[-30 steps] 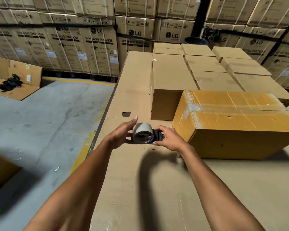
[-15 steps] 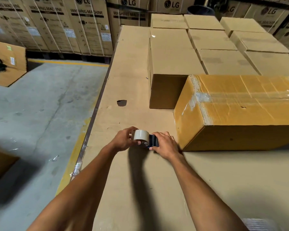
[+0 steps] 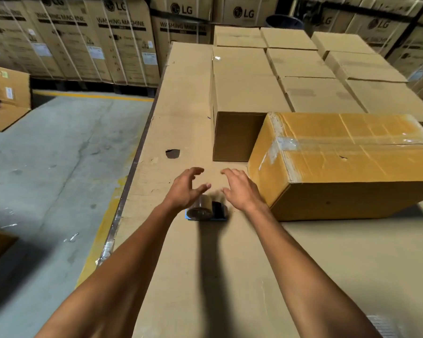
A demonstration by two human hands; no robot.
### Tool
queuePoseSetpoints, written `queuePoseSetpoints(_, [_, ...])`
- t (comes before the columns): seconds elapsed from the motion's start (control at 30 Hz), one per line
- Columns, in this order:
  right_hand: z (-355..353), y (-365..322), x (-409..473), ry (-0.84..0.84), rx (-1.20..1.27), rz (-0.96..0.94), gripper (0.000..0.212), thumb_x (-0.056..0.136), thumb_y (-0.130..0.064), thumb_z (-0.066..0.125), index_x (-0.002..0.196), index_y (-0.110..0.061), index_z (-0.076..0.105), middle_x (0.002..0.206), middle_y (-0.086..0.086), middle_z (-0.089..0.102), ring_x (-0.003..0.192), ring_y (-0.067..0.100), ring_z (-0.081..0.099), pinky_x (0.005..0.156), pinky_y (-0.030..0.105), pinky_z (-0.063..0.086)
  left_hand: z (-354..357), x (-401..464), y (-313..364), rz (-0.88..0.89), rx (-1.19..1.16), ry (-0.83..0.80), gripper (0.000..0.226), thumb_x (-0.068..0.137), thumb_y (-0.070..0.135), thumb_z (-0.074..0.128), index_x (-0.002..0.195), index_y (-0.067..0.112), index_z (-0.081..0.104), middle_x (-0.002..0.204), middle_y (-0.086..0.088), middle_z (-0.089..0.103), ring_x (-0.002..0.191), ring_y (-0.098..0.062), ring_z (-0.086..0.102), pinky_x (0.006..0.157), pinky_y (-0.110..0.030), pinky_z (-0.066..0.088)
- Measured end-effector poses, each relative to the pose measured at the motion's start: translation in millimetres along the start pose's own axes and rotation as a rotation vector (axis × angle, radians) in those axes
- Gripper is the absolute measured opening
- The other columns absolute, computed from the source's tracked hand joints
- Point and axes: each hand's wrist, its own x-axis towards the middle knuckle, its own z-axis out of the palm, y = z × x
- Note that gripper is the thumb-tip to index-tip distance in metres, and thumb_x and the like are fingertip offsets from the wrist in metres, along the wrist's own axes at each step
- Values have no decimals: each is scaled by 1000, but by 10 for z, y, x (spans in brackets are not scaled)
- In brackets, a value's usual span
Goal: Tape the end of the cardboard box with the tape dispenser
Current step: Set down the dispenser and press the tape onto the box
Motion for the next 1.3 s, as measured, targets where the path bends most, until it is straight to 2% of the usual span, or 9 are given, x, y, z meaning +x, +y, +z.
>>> queuePoseSetpoints(0.2, [-894, -103, 22, 322, -123, -87, 42, 99, -14, 68, 140, -15, 61, 132, 6, 65, 120, 26, 60, 91, 43, 59, 270, 78, 900, 233, -141, 108, 47, 115, 21, 64, 160, 7, 60, 155, -14, 70, 137, -29, 70, 117, -47, 58])
queuePoseSetpoints(0.33, [-1296, 147, -76, 461, -143, 15, 35, 101, -21, 64, 136, -17, 65, 135, 7, 66, 128, 27, 57, 105, 45, 50, 574, 28, 1398, 283, -228, 77, 53, 119, 28, 53, 168, 6, 52, 168, -15, 61, 151, -28, 60, 122, -33, 47])
queuePoseSetpoints(0.43, [-1421, 516, -126, 402, -133, 278, 51, 104, -45, 55, 146, -18, 55, 149, 11, 56, 143, 32, 45, 119, 52, 35, 743, -14, 1754, 61, -477, 26, 56, 120, 35, 57, 170, 12, 48, 173, -12, 55, 155, -30, 56, 121, -35, 45])
queuePoseSetpoints(0.6, [-1454, 921, -208, 153, -93, 537, 98, 95, -84, 33, 169, -20, 20, 178, 9, 14, 165, 30, 4, 129, 63, 0, 1031, 189, 1930, -269, -818, -3, 74, 115, 54, 62, 176, 19, 37, 179, -10, 46, 163, -35, 46, 130, -48, 41])
queuePoseSetpoints(0.7, [-1434, 957, -196, 92, -101, 577, 113, 85, -96, 20, 170, -23, 12, 179, 7, 4, 165, 29, -2, 129, 62, -2, 1206, 334, 1888, -352, -894, -34, 84, 112, 62, 61, 178, 18, 32, 179, -12, 45, 164, -37, 45, 131, -51, 41])
queuePoseSetpoints(0.8, [-1435, 926, -135, 76, -105, 607, 124, 75, -104, 15, 170, -25, 8, 179, 7, -1, 165, 30, -6, 128, 62, -5, 1400, 469, 1833, -345, -1073, -111, 88, 105, 77, 60, 173, 22, 43, 172, -8, 56, 151, -28, 57, 118, -40, 51])
queuePoseSetpoints(0.93, [-1405, 933, -72, 94, -104, 628, 129, 70, -107, 11, 170, -27, 8, 179, 6, -1, 165, 30, -5, 128, 64, -4, 1684, 681, 1721, -346, -1275, -108, 126, 60, 103, 80, 159, 27, 61, 144, -6, 80, 130, -26, 79, 117, -53, 60])
queuePoseSetpoints(1.13, [-1329, 1027, -34, 86, -106, 626, 98, 91, -88, 23, 170, -32, 9, 179, 4, -2, 165, 29, -5, 127, 65, -4, 1616, 673, 1733, -397, -1399, -100, 87, 89, 67, 83, 159, 21, 57, 142, -17, 80, 126, -35, 81, 114, -62, 62])
queuePoseSetpoints(1.3, [-1303, 1059, -17, 68, -91, 618, 81, 100, -75, 27, 169, -36, 10, 179, 5, -4, 165, 31, -7, 127, 66, -5, 1641, 630, 1710, -460, -1384, -13, 40, 119, 35, 60, 157, 24, 55, 148, -17, 73, 137, -36, 73, 120, -59, 59])
